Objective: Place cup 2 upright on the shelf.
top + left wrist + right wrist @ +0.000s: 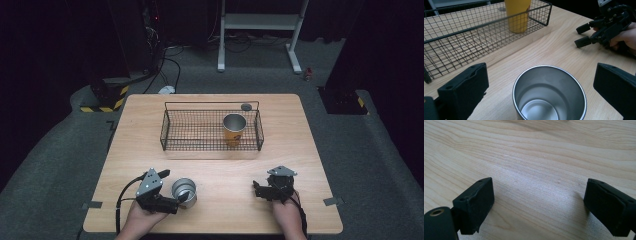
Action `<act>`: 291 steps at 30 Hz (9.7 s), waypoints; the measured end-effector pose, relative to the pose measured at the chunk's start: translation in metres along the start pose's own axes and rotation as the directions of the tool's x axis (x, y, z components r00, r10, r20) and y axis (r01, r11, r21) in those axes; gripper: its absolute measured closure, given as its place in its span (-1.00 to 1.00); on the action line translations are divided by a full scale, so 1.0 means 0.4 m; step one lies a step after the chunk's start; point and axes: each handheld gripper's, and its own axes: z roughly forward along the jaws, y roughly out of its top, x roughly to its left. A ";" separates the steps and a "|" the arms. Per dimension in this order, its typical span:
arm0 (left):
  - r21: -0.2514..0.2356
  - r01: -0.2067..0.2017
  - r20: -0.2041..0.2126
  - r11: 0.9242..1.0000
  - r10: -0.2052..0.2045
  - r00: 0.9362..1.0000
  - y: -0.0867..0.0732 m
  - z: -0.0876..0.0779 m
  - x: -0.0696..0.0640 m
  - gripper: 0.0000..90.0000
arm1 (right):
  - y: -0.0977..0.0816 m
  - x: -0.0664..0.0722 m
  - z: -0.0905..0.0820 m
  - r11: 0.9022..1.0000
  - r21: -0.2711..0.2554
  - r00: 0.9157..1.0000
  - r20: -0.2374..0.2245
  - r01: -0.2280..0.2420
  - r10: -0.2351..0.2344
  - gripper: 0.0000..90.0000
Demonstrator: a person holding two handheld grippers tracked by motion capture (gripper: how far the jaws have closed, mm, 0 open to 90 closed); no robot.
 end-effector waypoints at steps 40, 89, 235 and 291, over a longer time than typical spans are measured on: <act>0.085 -0.049 0.041 0.995 0.045 0.998 -0.055 0.052 -0.030 -1.00 | 0.000 0.000 0.000 1.000 0.000 1.000 0.000 0.000 0.000 -0.80; 0.106 -0.069 0.009 0.992 0.068 0.998 -0.080 0.069 -0.015 -0.93 | 0.000 0.000 0.000 1.000 0.000 1.000 0.000 0.000 0.000 -0.80; -0.177 0.099 -0.209 0.979 -0.136 0.968 0.192 0.141 0.199 -0.58 | -0.005 -0.005 -0.005 1.000 -0.001 1.000 -0.020 0.022 -0.022 -0.78; -0.085 0.108 -0.294 0.990 -0.129 0.947 0.273 0.333 0.299 -0.58 | -0.005 -0.005 -0.005 1.000 -0.001 1.000 -0.019 0.024 -0.024 -0.78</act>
